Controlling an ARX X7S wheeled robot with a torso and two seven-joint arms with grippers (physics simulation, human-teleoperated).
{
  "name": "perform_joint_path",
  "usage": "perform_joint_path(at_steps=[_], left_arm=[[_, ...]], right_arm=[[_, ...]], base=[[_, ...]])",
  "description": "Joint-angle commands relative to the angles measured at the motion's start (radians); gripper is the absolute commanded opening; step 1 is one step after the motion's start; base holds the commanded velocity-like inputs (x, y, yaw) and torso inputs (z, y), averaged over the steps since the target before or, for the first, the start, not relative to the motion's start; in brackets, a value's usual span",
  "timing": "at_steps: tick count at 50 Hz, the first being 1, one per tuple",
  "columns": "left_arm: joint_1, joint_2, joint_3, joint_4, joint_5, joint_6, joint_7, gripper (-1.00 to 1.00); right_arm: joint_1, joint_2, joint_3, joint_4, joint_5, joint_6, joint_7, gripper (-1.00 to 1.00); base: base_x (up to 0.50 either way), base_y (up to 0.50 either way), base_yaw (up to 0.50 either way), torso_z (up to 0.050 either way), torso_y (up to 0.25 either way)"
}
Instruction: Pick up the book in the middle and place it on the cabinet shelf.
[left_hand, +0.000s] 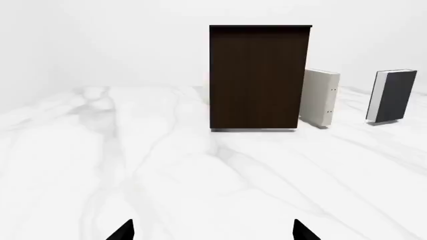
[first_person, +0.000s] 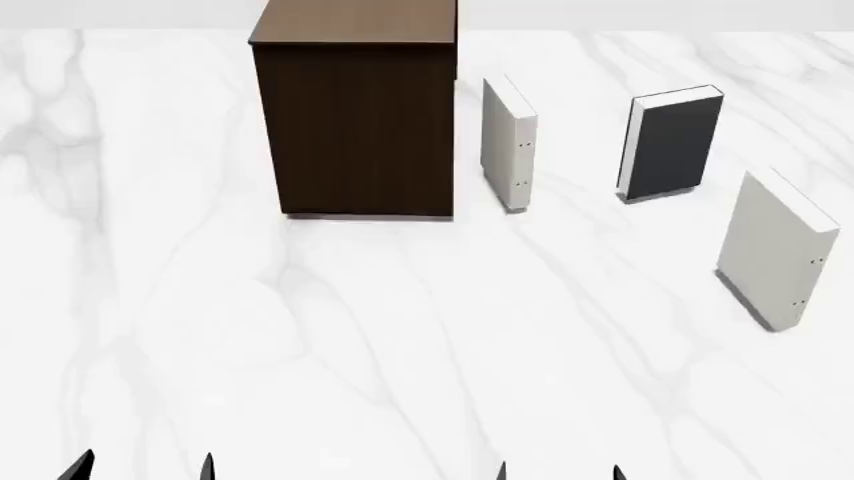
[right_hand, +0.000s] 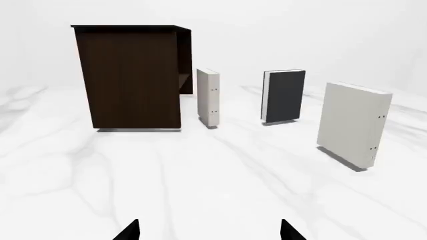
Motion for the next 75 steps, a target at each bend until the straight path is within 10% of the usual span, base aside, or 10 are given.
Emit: perform_joint_path(at_steps=[1, 41, 54, 75], left_arm=[[-0.001, -0.015, 0.018, -0.003, -0.016, 0.002, -0.019, 1.00], [0.000, -0.064, 0.072, -0.004, -0.075, 0.020, -0.085, 1.00], [0.091, -0.086, 0.022, 0.265, 0.201, 0.633, -0.317, 1.00], [0.113, -0.108, 0.012, 0.399, 0.218, 0.685, -0.384, 1.00]], right_arm=[[-0.001, 0.016, -0.021, -0.006, 0.014, 0.001, 0.018, 1.00], [-0.001, 0.072, -0.088, -0.012, 0.070, 0.007, 0.081, 1.00], [-0.066, 0.077, -0.067, -0.221, 0.074, -0.638, 0.084, 1.00], [-0.095, 0.097, -0.074, -0.366, 0.017, -0.739, 0.141, 1.00]], base=[[0.00, 0.00, 0.00, 0.000, 0.000], [0.00, 0.00, 0.00, 0.000, 0.000], [0.00, 0.00, 0.00, 0.000, 0.000], [0.14, 0.00, 0.00, 0.000, 0.000]])
